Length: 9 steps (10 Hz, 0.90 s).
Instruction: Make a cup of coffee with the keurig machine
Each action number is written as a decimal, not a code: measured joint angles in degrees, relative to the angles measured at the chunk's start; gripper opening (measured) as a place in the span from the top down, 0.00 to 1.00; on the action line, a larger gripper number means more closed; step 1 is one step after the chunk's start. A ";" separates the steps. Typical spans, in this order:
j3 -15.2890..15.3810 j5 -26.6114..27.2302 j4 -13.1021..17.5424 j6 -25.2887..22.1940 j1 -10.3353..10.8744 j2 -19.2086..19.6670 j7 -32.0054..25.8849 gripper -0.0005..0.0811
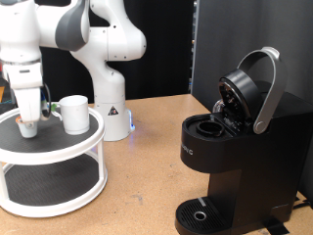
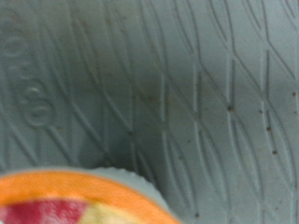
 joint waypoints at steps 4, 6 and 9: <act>0.56 4.08 7.18 -13.58 0.53 -4.34 -3.79 0.49; 0.97 4.22 9.68 -17.38 0.64 -5.93 -5.62 0.87; 0.38 11.60 9.17 -16.26 0.76 -5.90 -3.96 0.87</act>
